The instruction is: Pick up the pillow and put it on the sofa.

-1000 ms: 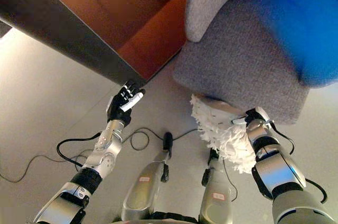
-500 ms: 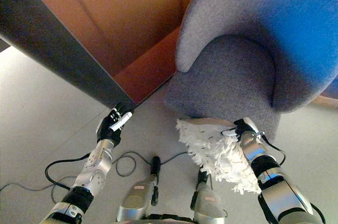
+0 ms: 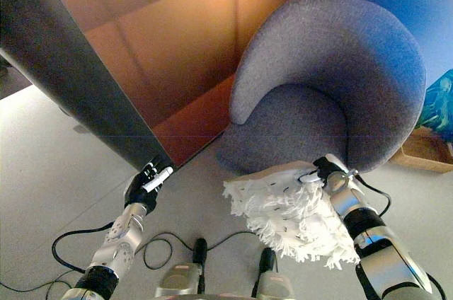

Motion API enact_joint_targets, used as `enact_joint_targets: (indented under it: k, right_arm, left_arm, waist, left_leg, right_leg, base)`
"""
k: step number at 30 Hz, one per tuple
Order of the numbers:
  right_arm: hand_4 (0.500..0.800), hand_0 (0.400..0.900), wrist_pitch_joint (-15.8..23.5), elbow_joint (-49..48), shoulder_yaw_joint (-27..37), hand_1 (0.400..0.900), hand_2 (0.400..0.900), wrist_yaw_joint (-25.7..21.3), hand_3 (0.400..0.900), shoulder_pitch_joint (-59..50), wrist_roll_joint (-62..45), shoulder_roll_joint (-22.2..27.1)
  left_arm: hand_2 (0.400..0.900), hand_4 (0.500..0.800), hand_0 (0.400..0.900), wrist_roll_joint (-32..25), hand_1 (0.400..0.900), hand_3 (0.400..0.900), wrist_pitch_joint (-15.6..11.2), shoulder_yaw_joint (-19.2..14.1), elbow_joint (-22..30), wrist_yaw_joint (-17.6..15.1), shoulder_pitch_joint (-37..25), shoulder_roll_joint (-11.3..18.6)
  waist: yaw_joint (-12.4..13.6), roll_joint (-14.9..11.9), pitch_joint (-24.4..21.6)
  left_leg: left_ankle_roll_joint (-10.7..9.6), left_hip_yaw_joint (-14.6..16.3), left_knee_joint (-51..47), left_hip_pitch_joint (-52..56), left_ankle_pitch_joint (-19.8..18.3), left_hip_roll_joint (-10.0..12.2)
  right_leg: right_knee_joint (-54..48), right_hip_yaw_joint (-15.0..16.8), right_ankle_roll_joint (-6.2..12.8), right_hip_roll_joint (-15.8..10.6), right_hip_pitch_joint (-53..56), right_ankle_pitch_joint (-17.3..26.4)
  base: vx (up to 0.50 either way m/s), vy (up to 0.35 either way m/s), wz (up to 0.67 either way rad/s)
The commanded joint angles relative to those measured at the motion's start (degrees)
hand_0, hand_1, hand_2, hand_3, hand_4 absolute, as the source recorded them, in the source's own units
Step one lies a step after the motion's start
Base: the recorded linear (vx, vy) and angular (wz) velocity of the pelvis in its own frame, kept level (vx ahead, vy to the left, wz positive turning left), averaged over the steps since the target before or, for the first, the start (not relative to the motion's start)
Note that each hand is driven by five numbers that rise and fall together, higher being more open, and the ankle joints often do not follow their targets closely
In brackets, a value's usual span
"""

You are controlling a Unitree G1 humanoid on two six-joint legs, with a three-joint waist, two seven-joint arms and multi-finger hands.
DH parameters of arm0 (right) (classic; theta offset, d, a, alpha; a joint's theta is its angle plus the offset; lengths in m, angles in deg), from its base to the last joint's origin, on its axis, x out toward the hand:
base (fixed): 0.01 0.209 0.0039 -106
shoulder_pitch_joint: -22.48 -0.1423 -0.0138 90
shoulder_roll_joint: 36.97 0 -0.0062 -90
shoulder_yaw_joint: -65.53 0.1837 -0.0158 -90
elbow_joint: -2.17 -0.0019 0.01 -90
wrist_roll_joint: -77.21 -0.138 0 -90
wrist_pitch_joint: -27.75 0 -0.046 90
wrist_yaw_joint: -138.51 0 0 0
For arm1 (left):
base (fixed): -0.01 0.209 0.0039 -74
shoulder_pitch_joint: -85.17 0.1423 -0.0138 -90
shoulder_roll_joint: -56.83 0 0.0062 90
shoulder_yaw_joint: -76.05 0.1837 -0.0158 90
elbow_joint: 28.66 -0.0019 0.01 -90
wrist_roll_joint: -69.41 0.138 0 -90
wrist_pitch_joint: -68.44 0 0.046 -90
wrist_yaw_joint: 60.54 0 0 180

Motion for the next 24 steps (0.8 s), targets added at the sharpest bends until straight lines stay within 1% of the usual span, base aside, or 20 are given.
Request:
enact_joint_targets:
  k: [1,3,6,10,12,17,19,21,24]
  right_arm:
    - [0.5,0.4,2.66,-0.74,-1.97,0.4,0.4,-1.32,0.4,-14.38,5.7,10.3]
    - [0.5,0.4,3.56,1.37,-2.87,0.4,0.4,0.35,0.4,-18.13,6.09,11.84]
    - [0.5,0.4,4.62,3.63,-3.97,0.4,0.4,1.67,0.4,-20.83,6.82,12.82]
    - [0.5,0.4,6.75,8.04,-5.06,0.4,0.4,1.78,0.4,-23.62,7.4,13.73]
    - [0.5,0.4,7.27,10.02,-5.55,0.4,0.4,1.12,0.4,-24.53,7.54,13.79]
    - [0.5,0.4,9.02,16.5,-8.05,0.4,0.4,-1.2,0.4,-29.06,8.25,14.68]
    - [0.5,0.4,8.92,17.4,-8.7,0.4,0.4,-1.82,0.4,-30.12,8.03,15.01]
    - [0.5,0.4,8.53,18.89,-10.16,0.4,0.4,-2.7,0.4,-33.01,8.29,16.13]
    - [0.5,0.4,7.15,19.97,-12.46,0.4,0.4,-4.14,0.4,-36.59,7.28,17.07]
  left_arm:
    - [0.9,0.8,0.9,1.02,0.9,0.9,-2.96,2.61,-1.41,1.66,-1.1,2.14]
    - [0.9,0.8,0.9,0.83,0.9,0.9,-2.9,2.88,-1.9,2.4,-0.89,2.32]
    - [0.9,0.8,0.9,0.8,0.9,0.9,-2.89,3.15,-1.76,3.01,-0.16,2.51]
    - [0.9,0.8,0.9,0.88,0.9,0.9,-2.99,3.63,-1.39,3.76,1.24,2.82]
    - [0.9,0.8,0.9,1.12,0.9,0.9,-2.92,3.84,-0.96,4.02,1.97,3.02]
    - [0.9,0.8,0.9,0.81,0.9,0.9,-2.71,5.04,0.04,5.1,3.78,4.67]
    - [0.9,0.8,0.9,0.54,0.9,0.9,-2.86,5.25,0.27,5.44,4.21,5.08]
    - [0.9,0.8,0.9,-0.09,0.9,0.9,-3.16,5.72,1.31,6.56,5.0,6.21]
    - [0.9,0.8,0.9,-0.78,0.9,0.9,-3.66,6.54,3.54,7.11,4.51,7.22]
  waist:
    - [1.79,-2.46,-12.08]
    - [2.24,-2.7,-12.95]
    - [2.77,-2.79,-13.61]
    - [3.79,-2.81,-14.27]
    - [4.33,-2.78,-14.37]
    - [6.2,-2.56,-14.36]
    - [6.51,-2.51,-14.25]
    - [7.43,-2.42,-13.58]
    - [8.27,-2.27,-12.14]
  left_leg:
    - [-2.95,-1.29,2.88,0.8,-2.49,4.67]
    - [-2.86,-1.63,2.87,0.99,-2.66,4.57]
    - [-2.89,-2.0,2.57,1.22,-2.7,4.56]
    - [-3.04,-2.47,1.48,1.39,-2.18,4.66]
    - [-3.15,-2.71,1.15,1.33,-1.94,4.77]
    - [-3.31,-3.94,0.52,0.69,-1.49,4.68]
    - [-3.34,-4.14,0.49,0.52,-1.44,4.66]
    - [-3.49,-4.75,0.4,-0.2,-1.15,4.72]
    - [-3.62,-5.68,0.28,-1.57,-0.77,4.81]
  right_leg:
    - [3.35,-0.69,5.94,-6.45,-0.59,0.28]
    - [3.41,-0.76,5.88,-6.37,-0.4,0.13]
    - [3.24,-1.02,5.89,-6.34,-0.13,0.03]
    - [2.5,-1.84,5.99,-6.27,0.32,0.24]
    - [2.12,-2.25,6.01,-6.25,0.53,0.35]
    - [1.22,-3.61,6.1,-6.16,0.87,0.63]
    - [1.16,-3.89,6.11,-6.16,0.89,0.62]
    - [1.09,-4.29,6.13,-6.07,0.47,0.65]
    - [1.02,-4.36,6.07,-5.78,-0.74,0.84]
  base:
    - [0.06,0.01,0.01]
    - [0.08,0.013,0.02]
    - [0.08,0.01,0.03]
    - [0.09,0.006,0.07]
    - [0.09,0.006,0.12]
    - [0.09,0.006,0.14]
    - [0.07,-0.006,0.13]
    - [0.05,-0.02,0.16]
    - [-0.04,-0.043,0.12]
